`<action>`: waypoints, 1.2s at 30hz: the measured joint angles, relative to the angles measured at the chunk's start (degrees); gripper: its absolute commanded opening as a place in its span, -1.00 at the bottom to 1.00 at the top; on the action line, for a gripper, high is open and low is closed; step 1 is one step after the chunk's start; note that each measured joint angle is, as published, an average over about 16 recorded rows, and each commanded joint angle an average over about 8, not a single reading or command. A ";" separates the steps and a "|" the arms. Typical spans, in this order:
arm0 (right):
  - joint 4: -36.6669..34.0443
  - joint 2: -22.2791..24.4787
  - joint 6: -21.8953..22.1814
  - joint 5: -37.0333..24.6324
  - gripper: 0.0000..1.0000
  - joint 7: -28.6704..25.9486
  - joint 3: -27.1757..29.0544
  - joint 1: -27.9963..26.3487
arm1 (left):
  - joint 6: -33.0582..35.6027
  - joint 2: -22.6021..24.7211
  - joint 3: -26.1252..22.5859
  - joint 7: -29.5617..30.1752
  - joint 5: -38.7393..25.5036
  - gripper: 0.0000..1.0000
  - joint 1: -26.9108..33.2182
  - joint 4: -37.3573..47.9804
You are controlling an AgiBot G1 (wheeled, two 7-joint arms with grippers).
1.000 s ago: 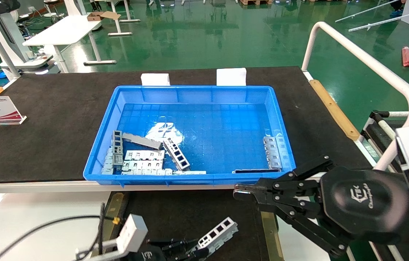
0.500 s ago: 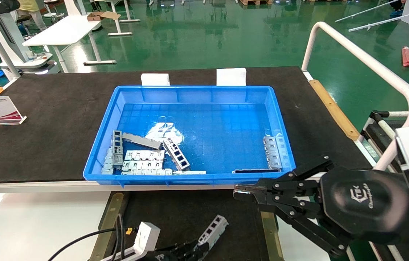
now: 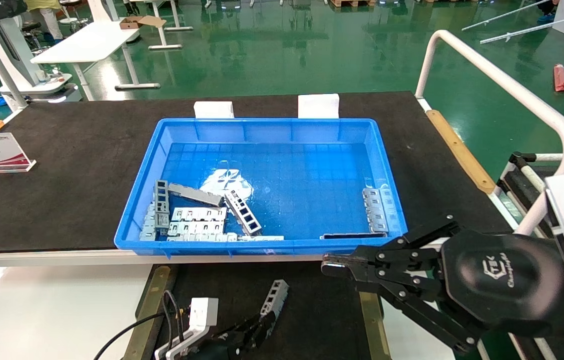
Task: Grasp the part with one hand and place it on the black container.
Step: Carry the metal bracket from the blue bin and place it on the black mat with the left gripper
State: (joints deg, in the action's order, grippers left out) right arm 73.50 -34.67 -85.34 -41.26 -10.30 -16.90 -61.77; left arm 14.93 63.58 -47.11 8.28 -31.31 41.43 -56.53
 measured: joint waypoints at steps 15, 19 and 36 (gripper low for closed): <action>0.00 0.02 0.02 0.03 -0.98 0.02 -0.05 -0.01 | -9.65 8.16 5.52 -0.78 1.65 -0.94 -0.50 4.14; 0.00 0.03 0.03 0.04 -0.28 0.03 -0.06 -0.01 | -10.64 9.34 6.60 -0.70 2.01 -0.05 -0.59 4.90; 0.00 0.05 0.05 0.08 1.00 0.06 -0.11 -0.03 | -9.66 10.37 7.76 -0.44 2.59 1.00 -0.60 6.61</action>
State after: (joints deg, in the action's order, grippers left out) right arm 73.50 -34.62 -85.29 -41.18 -10.24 -17.01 -61.80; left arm 5.28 73.96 -39.35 7.84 -28.72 40.83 -49.92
